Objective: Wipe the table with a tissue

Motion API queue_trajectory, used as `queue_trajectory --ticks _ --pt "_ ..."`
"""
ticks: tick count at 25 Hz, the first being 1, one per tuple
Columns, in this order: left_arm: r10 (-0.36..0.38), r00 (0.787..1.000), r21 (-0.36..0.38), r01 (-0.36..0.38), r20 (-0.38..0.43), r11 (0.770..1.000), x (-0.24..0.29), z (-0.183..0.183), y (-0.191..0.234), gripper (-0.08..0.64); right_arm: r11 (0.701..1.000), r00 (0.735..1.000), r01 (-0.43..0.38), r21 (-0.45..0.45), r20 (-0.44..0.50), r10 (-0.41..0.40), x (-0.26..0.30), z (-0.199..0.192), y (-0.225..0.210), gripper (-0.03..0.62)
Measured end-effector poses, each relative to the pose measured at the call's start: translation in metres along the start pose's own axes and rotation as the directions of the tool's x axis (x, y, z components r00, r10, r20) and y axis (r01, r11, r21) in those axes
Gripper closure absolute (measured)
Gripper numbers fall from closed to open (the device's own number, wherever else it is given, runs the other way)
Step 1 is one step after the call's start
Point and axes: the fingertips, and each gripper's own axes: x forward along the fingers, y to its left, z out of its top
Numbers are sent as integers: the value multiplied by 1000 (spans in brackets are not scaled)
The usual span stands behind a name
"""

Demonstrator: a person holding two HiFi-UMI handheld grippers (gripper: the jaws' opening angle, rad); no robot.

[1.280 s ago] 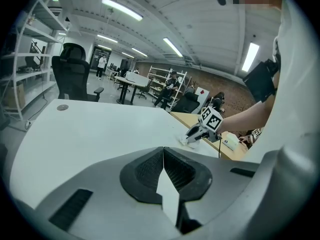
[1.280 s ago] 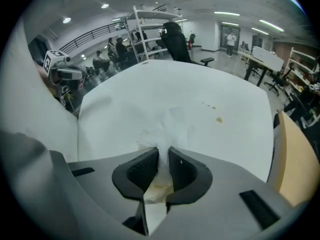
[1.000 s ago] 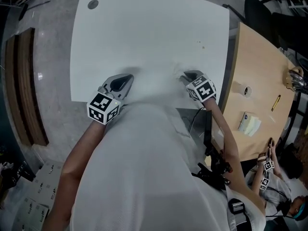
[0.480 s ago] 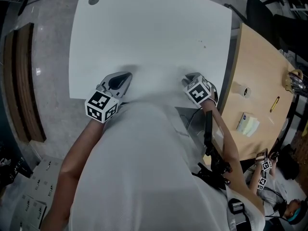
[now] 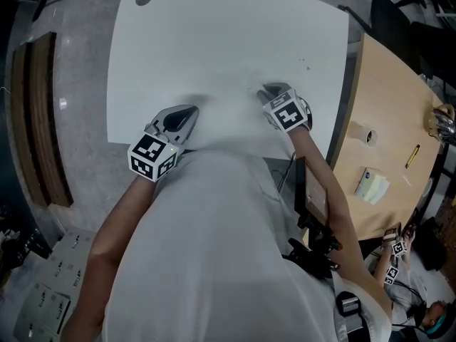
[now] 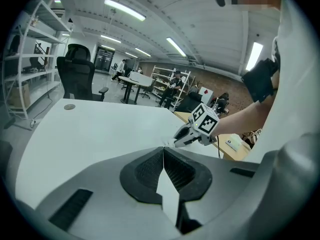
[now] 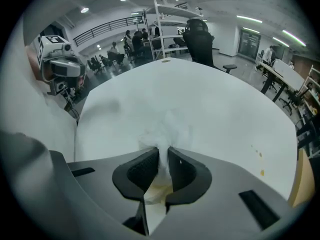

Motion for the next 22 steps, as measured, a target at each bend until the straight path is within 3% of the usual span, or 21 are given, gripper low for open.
queue_trajectory --ticks 2,5,9,11,12,13,16,17,18,19,22 --pt "12 1000 2 -12 1 1000 -3 1 1 552 1000 1000 4 22 11 -4 6 12 -7 534" --pt "23 1000 2 -23 -1 1000 -7 0 3 552 990 999 30 141 37 -35 8 24 -26 535" --pt "28 1000 1 -28 1 1000 -8 -2 3 552 949 991 119 293 24 -132 -8 12 -61 535" --pt "25 1000 1 -25 7 1000 -8 -1 1 552 892 988 57 448 104 -116 -28 2 -71 535" --pt "23 1000 -1 -23 9 1000 -7 -2 1 553 845 981 -8 534 168 -96 -39 -3 -73 535" --pt "20 1000 -3 -20 9 1000 -6 -2 1 552 784 970 -89 614 232 -72 -48 -8 -75 535" --pt "7 1000 -6 -7 4 1000 -3 -6 -3 552 548 919 -321 772 393 -15 -56 -27 -76 535" --pt "2 1000 -4 -2 3 1000 -2 -7 -5 552 494 910 -355 794 415 -14 -54 -33 -76 535" --pt "-2 1000 -2 2 3 1000 -1 -6 -6 552 471 908 -362 805 418 -16 -50 -37 -76 535" --pt "-4 1000 0 4 4 1000 -1 -5 -7 552 469 913 -354 809 409 -15 -46 -39 -75 535" --pt "6 1000 1 -6 10 1000 -3 -1 -6 552 500 931 -318 806 365 3 -31 -28 -71 535"
